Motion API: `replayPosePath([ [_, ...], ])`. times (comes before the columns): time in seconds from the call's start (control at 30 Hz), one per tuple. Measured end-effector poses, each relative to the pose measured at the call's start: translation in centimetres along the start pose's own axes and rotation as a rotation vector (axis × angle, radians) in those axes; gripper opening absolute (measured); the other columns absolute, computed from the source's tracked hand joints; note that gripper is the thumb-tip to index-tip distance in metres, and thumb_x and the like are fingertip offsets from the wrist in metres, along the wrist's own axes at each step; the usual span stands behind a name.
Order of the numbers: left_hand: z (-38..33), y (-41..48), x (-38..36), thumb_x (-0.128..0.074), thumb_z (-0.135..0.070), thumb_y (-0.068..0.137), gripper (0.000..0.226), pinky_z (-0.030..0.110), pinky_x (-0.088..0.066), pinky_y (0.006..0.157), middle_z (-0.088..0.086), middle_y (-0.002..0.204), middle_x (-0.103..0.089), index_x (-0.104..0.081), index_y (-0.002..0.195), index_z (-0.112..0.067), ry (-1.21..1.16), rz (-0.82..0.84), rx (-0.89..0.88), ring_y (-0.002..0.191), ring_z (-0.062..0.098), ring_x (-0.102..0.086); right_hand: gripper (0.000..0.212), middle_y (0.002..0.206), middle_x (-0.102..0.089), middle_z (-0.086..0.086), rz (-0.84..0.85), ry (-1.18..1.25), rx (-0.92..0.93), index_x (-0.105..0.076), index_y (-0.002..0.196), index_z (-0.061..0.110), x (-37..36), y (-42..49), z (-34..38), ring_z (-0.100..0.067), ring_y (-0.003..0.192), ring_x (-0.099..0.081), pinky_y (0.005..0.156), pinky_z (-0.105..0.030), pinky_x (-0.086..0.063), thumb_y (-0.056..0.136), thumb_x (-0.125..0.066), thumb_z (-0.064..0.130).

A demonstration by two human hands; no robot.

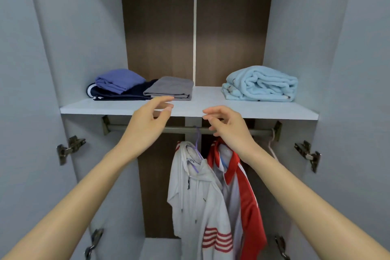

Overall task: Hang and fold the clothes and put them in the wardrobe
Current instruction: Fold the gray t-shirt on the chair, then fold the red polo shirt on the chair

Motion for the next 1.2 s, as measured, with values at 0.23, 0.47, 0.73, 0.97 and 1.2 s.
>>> replayPosePath([
  [0.23,-2.0,-4.2,0.4,-0.047,-0.030,0.098,0.028,0.012,-0.042,0.080,-0.022,0.106,-0.063,-0.053,0.123,-0.038,-0.095,0.107,-0.021,0.102,0.001,-0.060,0.023,0.095,-0.069,0.007,-0.057,-0.069,-0.055,-0.064,0.100,0.025,1.8,-7.0,1.1,0.008,0.066,-0.060,0.066,-0.015,-0.049,0.093,-0.053,0.007],
  [0.47,-4.0,-11.4,-0.2,-0.047,-0.019,0.098,0.031,0.004,-0.042,0.075,-0.016,0.106,-0.066,-0.054,0.126,-0.029,-0.196,0.297,-0.076,0.100,0.000,-0.061,0.027,0.095,-0.068,0.014,-0.213,-0.162,-0.182,-0.064,0.093,0.031,2.3,-17.9,3.1,0.008,0.073,-0.059,0.070,-0.017,-0.050,0.093,-0.053,0.007],
  [0.73,-7.6,-23.3,-3.6,-0.044,-0.008,0.097,0.031,0.009,-0.043,0.084,-0.003,0.105,-0.066,-0.055,0.125,-0.015,-0.403,0.588,-0.047,0.093,0.002,-0.060,0.015,0.091,-0.067,0.015,-0.374,-0.258,-0.436,-0.066,0.092,0.037,4.6,-35.1,4.6,-0.014,0.073,-0.065,0.072,-0.027,-0.054,0.092,-0.061,0.023],
  [0.97,-12.5,-32.6,-8.4,-0.045,-0.009,0.094,0.030,0.023,-0.049,0.087,-0.013,0.096,-0.069,-0.056,0.116,-0.026,-0.474,0.813,-0.114,0.093,0.011,-0.065,0.020,0.090,-0.070,0.014,-0.557,-0.333,-0.579,-0.066,0.091,0.036,8.2,-48.5,7.4,-0.007,0.067,-0.062,0.070,-0.030,-0.054,0.092,-0.059,0.018],
  [1.2,-19.8,-43.2,-14.3,-0.044,-0.018,0.095,0.030,0.019,-0.044,0.077,-0.029,0.091,-0.066,-0.052,0.109,-0.043,-0.511,1.098,-0.205,0.095,0.003,-0.063,0.017,0.090,-0.067,0.010,-0.783,-0.390,-0.699,-0.064,0.092,0.031,12.0,-62.0,10.6,-0.013,0.069,-0.061,0.070,-0.031,-0.052,0.093,-0.059,0.015],
])
Point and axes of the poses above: each hand's wrist, its own y-axis towards the middle knuckle, its own x-axis out of the back of the hand, z = x × y, the point moved 7 cm from there along y, towards the middle knuckle
